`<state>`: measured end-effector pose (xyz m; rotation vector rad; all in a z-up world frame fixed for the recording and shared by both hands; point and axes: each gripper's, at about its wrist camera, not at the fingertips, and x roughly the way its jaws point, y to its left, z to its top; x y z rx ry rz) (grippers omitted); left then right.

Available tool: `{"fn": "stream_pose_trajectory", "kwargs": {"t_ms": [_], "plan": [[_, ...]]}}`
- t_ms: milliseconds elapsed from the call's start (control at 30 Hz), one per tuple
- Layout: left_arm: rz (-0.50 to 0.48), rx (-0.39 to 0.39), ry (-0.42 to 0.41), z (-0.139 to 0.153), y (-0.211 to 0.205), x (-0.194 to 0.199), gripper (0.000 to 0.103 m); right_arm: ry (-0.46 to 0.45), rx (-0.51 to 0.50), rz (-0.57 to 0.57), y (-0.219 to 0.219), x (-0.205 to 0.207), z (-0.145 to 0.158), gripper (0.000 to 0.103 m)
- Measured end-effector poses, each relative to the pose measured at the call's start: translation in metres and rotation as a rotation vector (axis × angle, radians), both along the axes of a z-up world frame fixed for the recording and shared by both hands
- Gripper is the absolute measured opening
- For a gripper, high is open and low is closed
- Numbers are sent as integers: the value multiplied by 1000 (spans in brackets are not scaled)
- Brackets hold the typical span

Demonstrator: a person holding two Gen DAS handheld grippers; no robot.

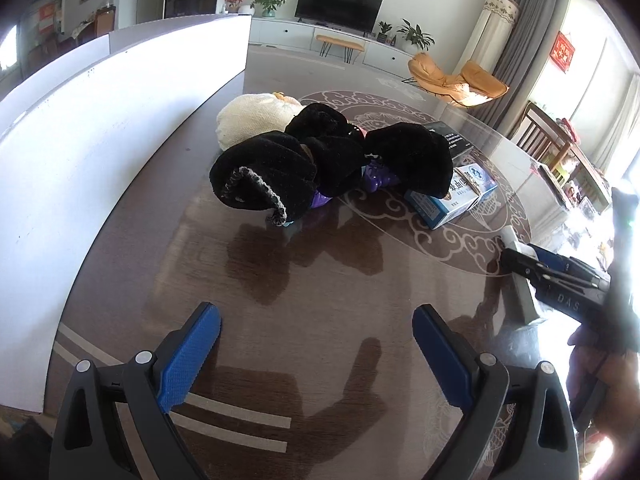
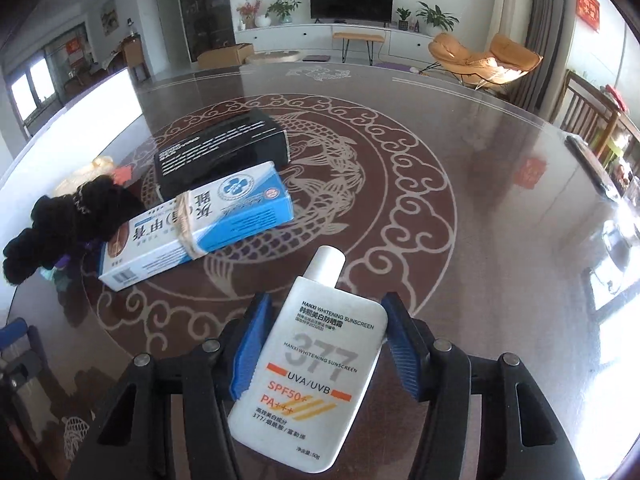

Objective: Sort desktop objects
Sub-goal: 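Grasp the white sunscreen bottle with the right tool while the left tool grasps a black velvet scrunchie, then carry sunscreen bottle and scrunchie into the cardboard box and open both tools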

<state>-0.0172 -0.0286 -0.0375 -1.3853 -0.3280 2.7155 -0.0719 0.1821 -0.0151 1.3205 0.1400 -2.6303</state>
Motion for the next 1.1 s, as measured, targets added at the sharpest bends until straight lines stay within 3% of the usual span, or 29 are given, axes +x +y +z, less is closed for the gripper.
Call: {"fn": "stream_pose_trajectory", "kwargs": {"t_ms": [133,200,233,267,433,533,633,833,867,900,1000,1100], "plan": [[7,26,0,1,-4,0,98,54,39,184,-38,39,-4,59],[22,34,-4,1,-8,2,98,60,67,179,-44,45,-6,70],[28,46,-4,1,-10,3,98,51,68,165,-43,44,-8,83],[33,65,-3,1,-13,3,98,38,59,152,-41,43,-10,90],[71,224,15,1,-34,7,98,9,14,129,-28,35,-12,91],[123,246,28,3,-45,5,98,7,15,126,-28,37,-13,93],[130,210,67,12,-49,-10,98,7,17,124,-31,42,-13,93],[-9,-6,64,18,-20,-54,98,6,19,121,-27,40,-12,94],[-38,-46,73,19,-14,-58,92,6,20,121,-27,40,-12,95],[-65,-91,92,21,-7,-59,66,7,20,121,-27,40,-12,95],[-113,-195,96,21,6,-51,31,7,20,121,-25,37,-12,95],[-153,-109,72,27,0,-28,30,7,20,120,-24,38,-11,95]]}}
